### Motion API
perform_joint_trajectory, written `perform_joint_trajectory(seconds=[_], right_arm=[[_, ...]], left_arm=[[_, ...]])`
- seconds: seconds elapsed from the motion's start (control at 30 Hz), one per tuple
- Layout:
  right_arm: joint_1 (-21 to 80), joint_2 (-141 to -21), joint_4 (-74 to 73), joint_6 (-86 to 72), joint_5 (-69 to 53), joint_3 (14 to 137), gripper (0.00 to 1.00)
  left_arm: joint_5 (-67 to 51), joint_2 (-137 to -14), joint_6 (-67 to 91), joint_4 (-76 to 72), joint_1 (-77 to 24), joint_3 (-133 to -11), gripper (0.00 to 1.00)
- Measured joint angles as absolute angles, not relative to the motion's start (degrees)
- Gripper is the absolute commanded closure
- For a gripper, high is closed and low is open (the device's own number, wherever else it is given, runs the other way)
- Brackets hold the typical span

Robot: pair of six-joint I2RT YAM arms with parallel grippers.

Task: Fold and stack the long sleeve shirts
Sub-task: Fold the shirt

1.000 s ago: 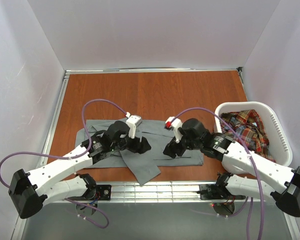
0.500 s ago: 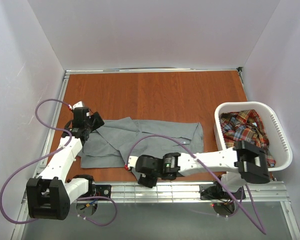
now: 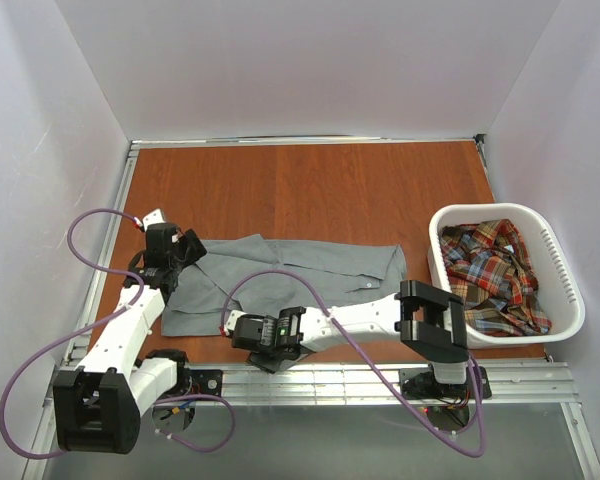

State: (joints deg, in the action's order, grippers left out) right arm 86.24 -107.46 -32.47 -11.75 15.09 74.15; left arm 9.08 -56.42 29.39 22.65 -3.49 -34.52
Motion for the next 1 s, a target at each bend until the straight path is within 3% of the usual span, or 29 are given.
perform_joint_trajectory(seconds=[0.13,0.33,0.63,1.0], right_arm=[[86.32,-110.02,-34.76,-12.43,15.09,74.87,0.38],[86.76,-113.14,-38.0,-13.19,14.72,78.46,0.7],[87.48,-113.08,-38.92,-12.16,12.4,79.29,0.99],[86.48,-106.43,-42.39,-8.95,9.08,78.15,0.99]], left_arm=[[9.72,-56.77,29.39,22.61,-3.49,-34.52,0.11],[10.09,-56.77,29.39,22.41,-3.49,-34.52,0.11],[10.07,-56.8,29.32,22.37,-3.49,-34.52,0.11],[9.43,-57.12,28.93,22.17,-3.49,-34.52,0.11]])
